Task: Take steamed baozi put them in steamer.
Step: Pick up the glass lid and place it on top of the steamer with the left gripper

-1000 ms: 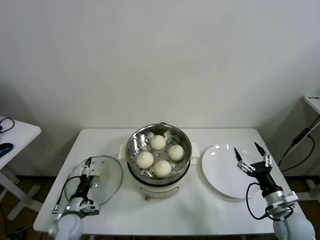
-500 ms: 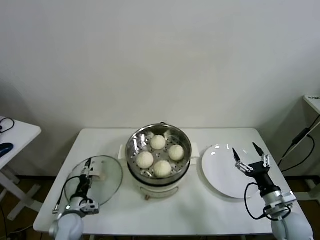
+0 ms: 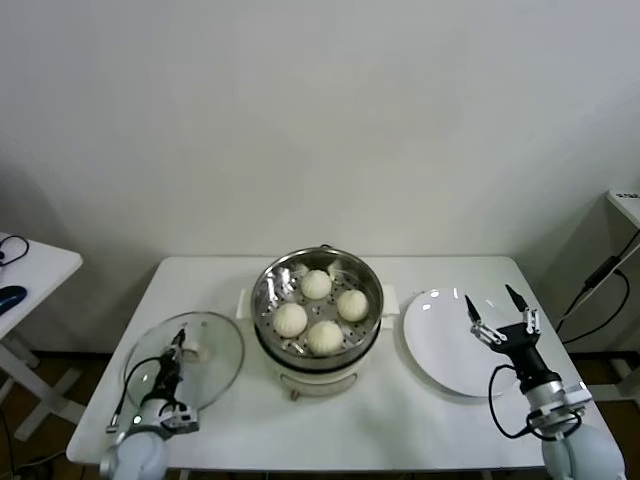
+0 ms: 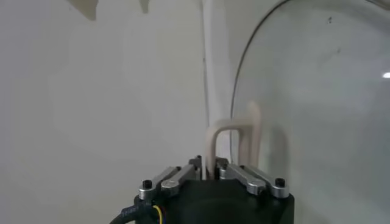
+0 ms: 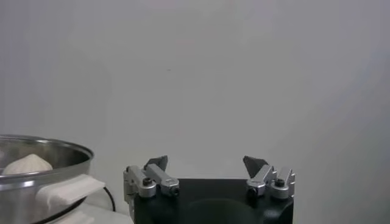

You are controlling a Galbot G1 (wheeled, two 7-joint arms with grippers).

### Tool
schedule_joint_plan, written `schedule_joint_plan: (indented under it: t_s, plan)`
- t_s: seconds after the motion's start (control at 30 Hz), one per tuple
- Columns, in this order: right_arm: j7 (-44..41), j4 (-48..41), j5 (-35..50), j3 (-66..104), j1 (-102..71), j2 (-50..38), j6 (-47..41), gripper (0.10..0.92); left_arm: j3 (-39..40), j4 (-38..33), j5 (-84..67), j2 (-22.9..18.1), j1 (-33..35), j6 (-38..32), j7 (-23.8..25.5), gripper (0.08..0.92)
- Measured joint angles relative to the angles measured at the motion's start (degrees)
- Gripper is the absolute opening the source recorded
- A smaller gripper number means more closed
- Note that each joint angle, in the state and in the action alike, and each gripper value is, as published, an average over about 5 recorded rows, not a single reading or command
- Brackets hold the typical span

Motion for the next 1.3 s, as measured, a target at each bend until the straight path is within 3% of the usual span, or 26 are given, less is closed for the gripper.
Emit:
schedule_joint_plan:
  t_s: [0.1, 0.47, 0.83, 1.3]
  plan:
    - [-0.03, -0.03, -0.05, -0.02, 0.08, 0.06, 0.02, 0.823, -0.05, -0.32, -0.32, -0.03, 0.32, 0.25, -0.31, 0.153]
    - [0.02, -0.42, 0.15, -0.11, 0.32, -0.77, 0.02, 0.823, -0.21, -5.34, -1.89, 0.81, 2.78, 3.42, -0.84, 0.154]
    - [1.43, -3.34, 2.39, -2.36, 1.75, -4.04, 0.27, 0.823, 0.75, -17.80, -2.92, 2.24, 7.40, 14.08, -0.07, 0.154]
    - [1.86, -8.96, 3.46, -7.96, 4.57, -8.55, 1.02, 0.823, 4.64, -34.39, -1.49, 1.91, 9.77, 25.38, 6.65, 0.154]
